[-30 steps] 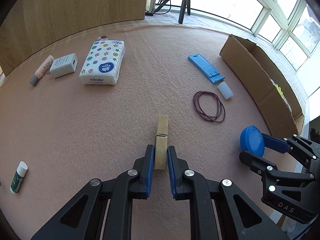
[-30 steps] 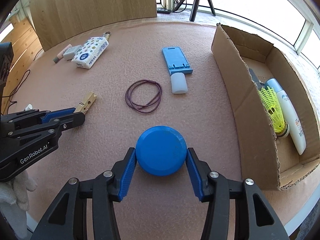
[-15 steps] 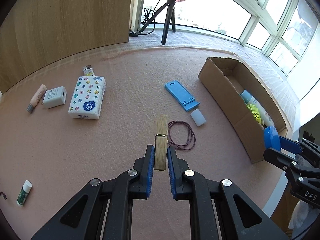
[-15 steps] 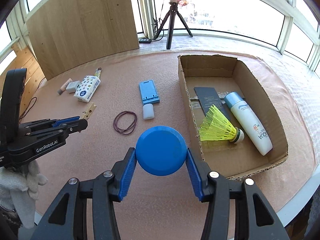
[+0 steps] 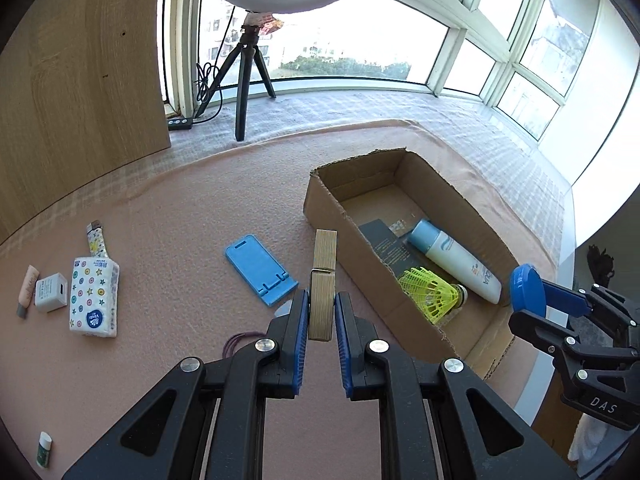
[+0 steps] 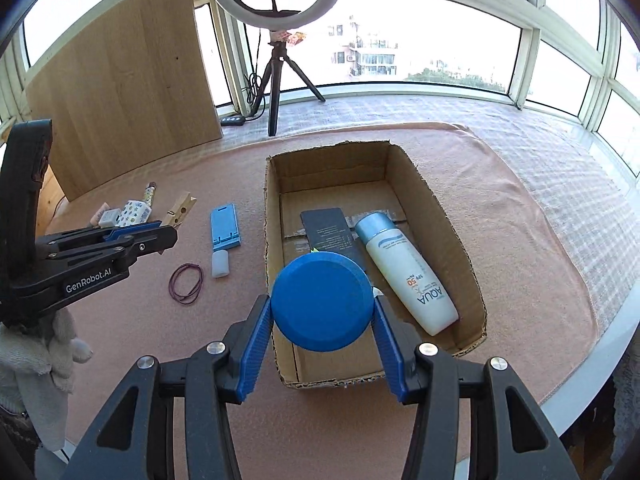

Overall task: Organize objects
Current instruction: 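Carry the blue disc and clothespin over the box with both grippers, then open both grippers to drop the disc and clothespin into the box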

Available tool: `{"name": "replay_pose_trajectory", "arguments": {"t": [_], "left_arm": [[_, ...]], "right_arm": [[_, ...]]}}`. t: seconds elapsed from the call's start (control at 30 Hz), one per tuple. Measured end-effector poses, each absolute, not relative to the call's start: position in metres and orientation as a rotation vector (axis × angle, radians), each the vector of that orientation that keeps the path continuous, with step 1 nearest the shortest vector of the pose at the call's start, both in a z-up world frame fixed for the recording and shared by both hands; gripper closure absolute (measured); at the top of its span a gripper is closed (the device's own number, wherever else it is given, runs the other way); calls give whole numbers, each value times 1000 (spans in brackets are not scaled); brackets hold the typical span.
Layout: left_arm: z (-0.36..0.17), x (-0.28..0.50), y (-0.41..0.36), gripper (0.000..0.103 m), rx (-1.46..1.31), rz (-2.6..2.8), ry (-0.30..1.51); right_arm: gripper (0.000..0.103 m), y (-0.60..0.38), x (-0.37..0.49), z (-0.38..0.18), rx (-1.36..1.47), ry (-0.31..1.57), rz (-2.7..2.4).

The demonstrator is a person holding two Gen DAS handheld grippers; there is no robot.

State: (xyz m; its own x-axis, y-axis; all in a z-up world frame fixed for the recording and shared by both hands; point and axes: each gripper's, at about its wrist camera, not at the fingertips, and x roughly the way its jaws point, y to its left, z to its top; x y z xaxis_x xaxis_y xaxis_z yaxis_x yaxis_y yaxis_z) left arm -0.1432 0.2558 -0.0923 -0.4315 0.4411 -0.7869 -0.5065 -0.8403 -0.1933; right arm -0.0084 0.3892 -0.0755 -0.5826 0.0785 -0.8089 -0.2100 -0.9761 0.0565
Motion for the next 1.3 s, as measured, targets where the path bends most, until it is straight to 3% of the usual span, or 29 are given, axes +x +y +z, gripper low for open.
{"name": "replay_pose_trajectory", "arguments": {"t": [0.8, 0.87, 0.9, 0.93, 1.0, 1.3], "left_arm": [[-102, -182, 362, 89, -1188, 2182, 153], [-103, -183, 364, 71, -1207, 2169, 149], [-103, -184, 364, 41, -1212, 2183, 147], [-102, -184, 362, 22, -1195, 2209, 139], [-97, -182, 360, 21, -1162, 2232, 129], [-96, -180, 353, 21, -1166, 2238, 150]], "right_arm": [[57, 437, -31, -94, -1373, 192, 2606], [56, 438, -32, -94, -1374, 189, 2607], [54, 438, -33, -96, -1390, 182, 2601], [47, 438, -35, -97, -1408, 169, 2585], [41, 437, -34, -98, -1403, 140, 2578], [41, 435, -31, -95, -1386, 155, 2587]]}}
